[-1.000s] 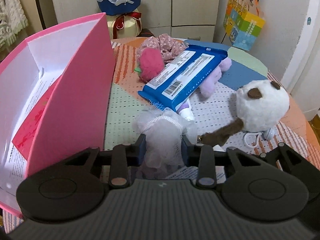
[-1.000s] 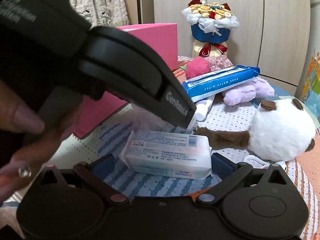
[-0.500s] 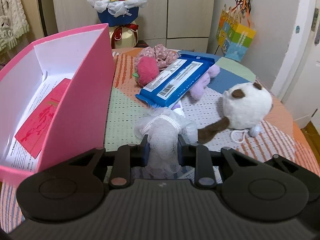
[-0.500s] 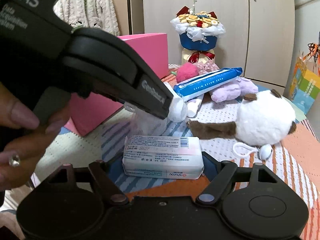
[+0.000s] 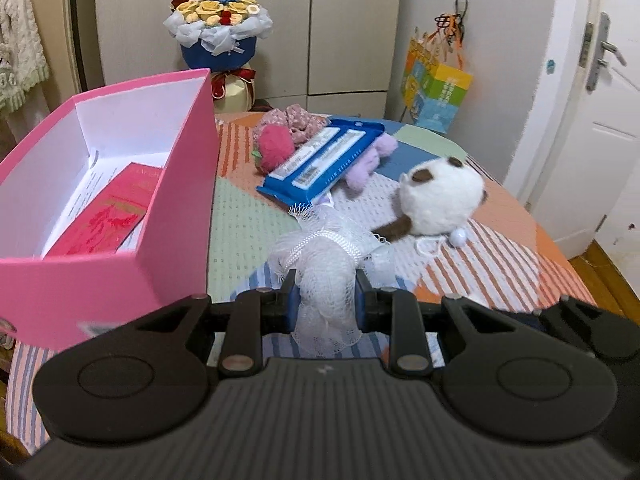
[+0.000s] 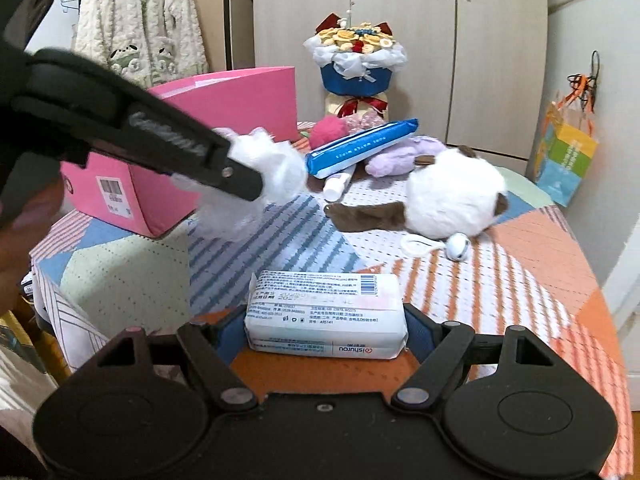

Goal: Organize soft objects
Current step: 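Carry the bath puff with the left tool while the right tool carries the soap bar into the box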

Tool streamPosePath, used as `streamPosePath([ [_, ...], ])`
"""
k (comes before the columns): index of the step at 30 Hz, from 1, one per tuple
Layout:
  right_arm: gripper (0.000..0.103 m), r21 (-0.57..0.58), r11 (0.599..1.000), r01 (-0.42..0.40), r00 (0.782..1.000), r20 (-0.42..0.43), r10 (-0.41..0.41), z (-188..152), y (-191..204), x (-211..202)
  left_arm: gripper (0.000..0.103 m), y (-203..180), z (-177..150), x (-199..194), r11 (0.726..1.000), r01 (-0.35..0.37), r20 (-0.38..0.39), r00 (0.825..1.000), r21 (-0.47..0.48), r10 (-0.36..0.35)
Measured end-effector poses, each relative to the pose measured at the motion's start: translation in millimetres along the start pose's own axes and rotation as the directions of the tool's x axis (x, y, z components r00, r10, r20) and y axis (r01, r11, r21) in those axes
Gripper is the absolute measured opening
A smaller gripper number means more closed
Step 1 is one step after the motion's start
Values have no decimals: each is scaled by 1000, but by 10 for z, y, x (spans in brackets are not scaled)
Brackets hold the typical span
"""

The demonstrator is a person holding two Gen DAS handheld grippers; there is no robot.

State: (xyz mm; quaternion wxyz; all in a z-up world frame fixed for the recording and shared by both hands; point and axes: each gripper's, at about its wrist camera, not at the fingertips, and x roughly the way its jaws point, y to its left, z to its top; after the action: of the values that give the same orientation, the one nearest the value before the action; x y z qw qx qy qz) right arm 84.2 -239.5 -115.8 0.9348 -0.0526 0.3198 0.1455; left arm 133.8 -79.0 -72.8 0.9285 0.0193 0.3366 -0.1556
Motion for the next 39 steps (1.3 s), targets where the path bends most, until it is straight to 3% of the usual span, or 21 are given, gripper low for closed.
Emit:
streamPosePath([
  [9, 83, 19, 1000, 0, 998, -60, 1, -116, 15, -334, 25, 163, -277, -355, 998, 53, -65, 997, 20, -52],
  [14, 82, -1, 1000, 13, 997, -73, -13, -69, 142, -456, 25, 358, -345, -456, 998, 55, -112, 992, -21, -56],
  [22, 82, -20, 992, -127, 984, -126, 123, 111, 378, -556, 25, 680, -402, -775, 994, 85, -176, 980, -71, -96],
  [31, 83, -123, 938, -325, 944, -106, 313, 531, 776, -862, 25, 971, -385, -1311, 993, 68, -82, 994, -102, -76],
  [39, 83, -231, 919, -320, 947, -54, 316, 926, 996, -931, 25, 1241, -125, -1582, 993, 58, -5, 998, -99, -59],
])
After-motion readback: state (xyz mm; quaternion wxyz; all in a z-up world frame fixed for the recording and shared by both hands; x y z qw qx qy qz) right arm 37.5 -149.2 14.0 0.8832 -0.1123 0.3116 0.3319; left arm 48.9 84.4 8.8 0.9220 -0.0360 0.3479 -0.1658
